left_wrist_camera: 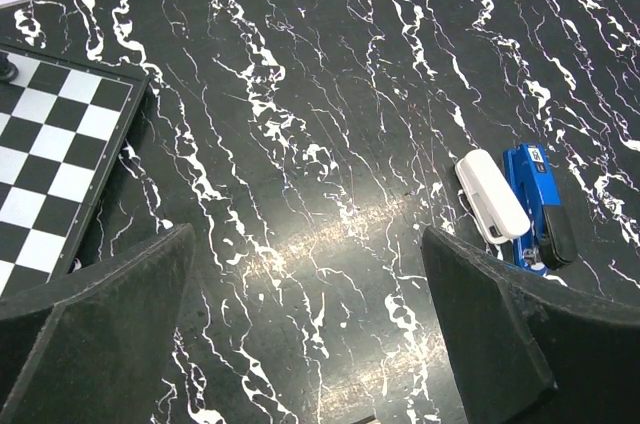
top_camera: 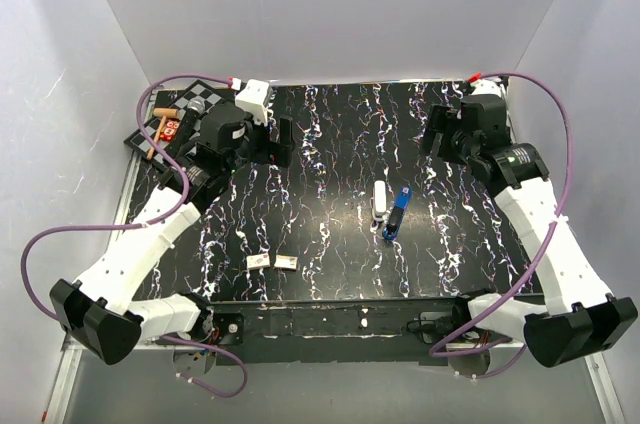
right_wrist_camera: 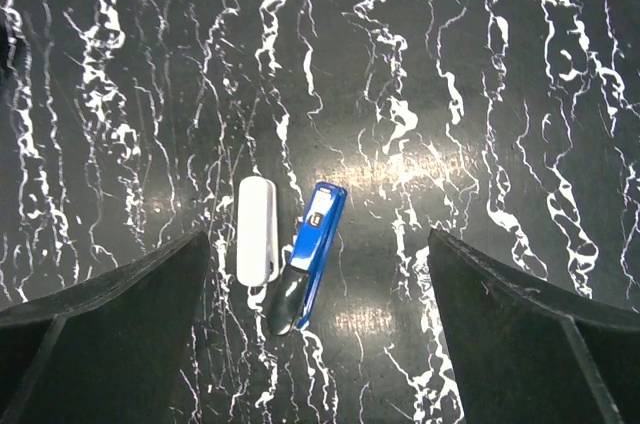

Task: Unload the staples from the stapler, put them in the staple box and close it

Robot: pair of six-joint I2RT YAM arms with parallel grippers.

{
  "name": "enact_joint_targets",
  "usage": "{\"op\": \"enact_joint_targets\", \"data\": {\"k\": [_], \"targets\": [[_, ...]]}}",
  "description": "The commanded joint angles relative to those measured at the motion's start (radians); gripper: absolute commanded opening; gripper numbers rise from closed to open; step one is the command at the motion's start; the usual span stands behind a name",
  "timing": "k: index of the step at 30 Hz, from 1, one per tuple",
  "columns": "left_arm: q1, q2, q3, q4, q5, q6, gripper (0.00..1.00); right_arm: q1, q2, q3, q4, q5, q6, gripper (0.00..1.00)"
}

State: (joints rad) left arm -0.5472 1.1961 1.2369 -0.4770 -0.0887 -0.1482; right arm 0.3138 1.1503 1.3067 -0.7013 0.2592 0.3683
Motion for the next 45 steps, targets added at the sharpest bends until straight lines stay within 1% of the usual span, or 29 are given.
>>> {"op": "enact_joint_targets", "data": {"k": [1, 3, 6, 10, 12, 16, 18, 20, 24, 25, 30, 32, 38, 45], "targets": [[-0.002, -0.038, -0.002, 0.003, 0.01, 0.047, 0.98, -0.005, 0.058, 0.086, -0.119, 0.037, 0.034, 0.98], [-0.002, -0.05, -0.023, 0.003, 0.013, 0.055, 0.98, -0.005, 0.063, 0.08, -0.124, 0.023, 0.035, 0.98], [-0.002, -0.049, -0.042, 0.005, 0.012, 0.061, 0.98, -0.005, 0.039, 0.034, -0.083, -0.021, 0.017, 0.98], [-0.002, -0.056, -0.07, 0.015, 0.02, 0.055, 0.98, -0.001, 0.029, 0.04, -0.101, -0.092, -0.011, 0.97], [-0.002, -0.066, -0.085, 0.028, 0.039, 0.048, 0.98, 0.011, 0.023, 0.042, -0.106, -0.109, -0.035, 0.96], [-0.002, -0.059, -0.108, 0.032, 0.089, 0.053, 0.98, 0.048, 0.031, 0.025, -0.081, -0.244, -0.075, 0.94], [-0.002, -0.049, -0.109, 0.026, 0.139, 0.048, 0.98, 0.082, 0.06, 0.014, -0.069, -0.283, -0.084, 0.93], [-0.002, -0.023, -0.09, 0.005, 0.159, 0.053, 0.98, 0.122, 0.107, 0.017, -0.075, -0.282, -0.097, 0.91], [-0.002, -0.004, -0.076, -0.014, 0.139, 0.039, 0.98, 0.197, 0.193, 0.04, -0.099, -0.265, -0.103, 0.88], [-0.002, -0.006, -0.08, -0.014, 0.136, 0.038, 0.98, 0.206, 0.207, 0.034, -0.093, -0.224, -0.095, 0.88], [-0.002, -0.036, -0.103, -0.008, 0.103, 0.03, 0.98, 0.214, 0.262, 0.009, -0.064, -0.229, -0.051, 0.85], [-0.002, -0.043, -0.105, -0.008, 0.052, 0.022, 0.98, 0.229, 0.296, 0.017, -0.067, -0.196, -0.042, 0.84], [-0.002, -0.066, -0.116, -0.003, 0.038, 0.024, 0.98, 0.246, 0.419, 0.051, -0.079, -0.189, -0.006, 0.82], [-0.002, -0.087, -0.125, 0.001, 0.027, 0.019, 0.98, 0.249, 0.514, 0.062, -0.101, -0.12, 0.04, 0.79]]}}
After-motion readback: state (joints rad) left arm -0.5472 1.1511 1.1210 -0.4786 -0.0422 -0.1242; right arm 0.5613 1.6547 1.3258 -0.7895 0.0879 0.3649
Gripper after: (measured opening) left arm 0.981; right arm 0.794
